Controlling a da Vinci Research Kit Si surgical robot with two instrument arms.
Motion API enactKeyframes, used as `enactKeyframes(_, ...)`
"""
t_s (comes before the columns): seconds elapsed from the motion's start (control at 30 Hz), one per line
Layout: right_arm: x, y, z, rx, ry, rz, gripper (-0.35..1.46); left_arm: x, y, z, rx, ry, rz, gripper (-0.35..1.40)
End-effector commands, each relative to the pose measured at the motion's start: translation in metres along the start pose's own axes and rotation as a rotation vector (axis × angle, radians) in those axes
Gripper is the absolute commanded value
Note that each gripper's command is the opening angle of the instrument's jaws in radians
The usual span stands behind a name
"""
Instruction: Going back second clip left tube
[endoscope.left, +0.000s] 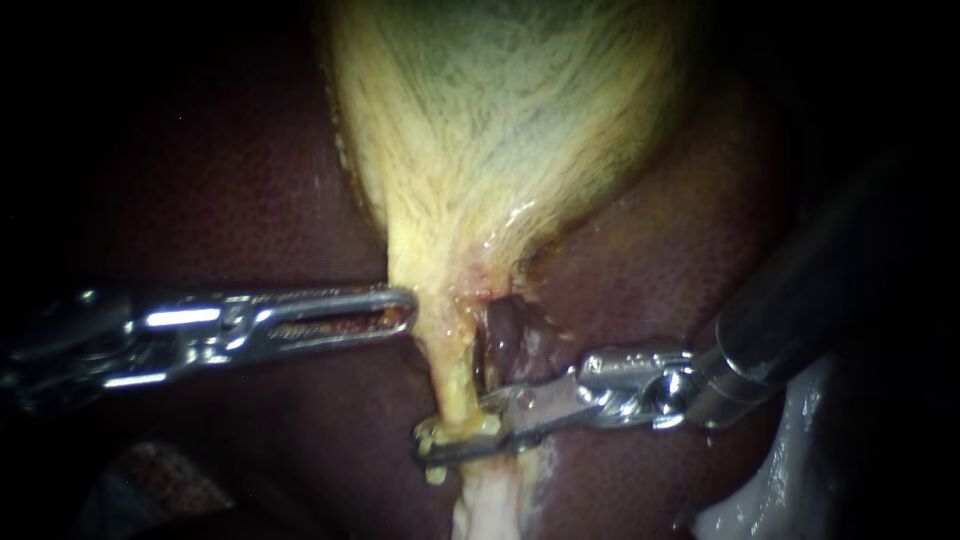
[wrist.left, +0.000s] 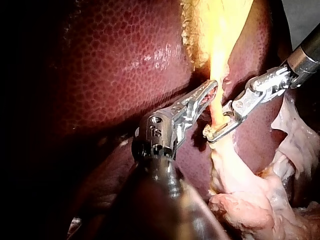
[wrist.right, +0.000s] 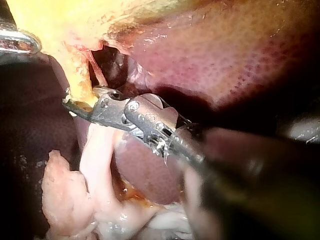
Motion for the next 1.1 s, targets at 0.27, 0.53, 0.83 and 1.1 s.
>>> enactKeyframes(0.27,0.0,-0.0001,0.0,-0.001,-0.002,-0.001,-0.35,0.0,0.0,0.0,0.0,0.0,0.0,-0.35)
enactKeyframes(0.53,0.001,0.0002,-0.0005,0.007,0.009,-0.12,0.3,0.0,0.0,-0.0001,0.0,0.0,0.0,-0.35)
enactKeyframes(0.83,0.0018,0.0006,-0.0017,-0.058,0.029,-0.278,0.56,0.0,0.0,-0.0002,0.0,0.0,0.0,-0.35)
enactKeyframes(1.1,0.0019,0.0005,-0.0032,-0.09,0.029,-0.34,0.6,0.0001,0.0,-0.0002,0.001,0.0,0.0,-0.35)
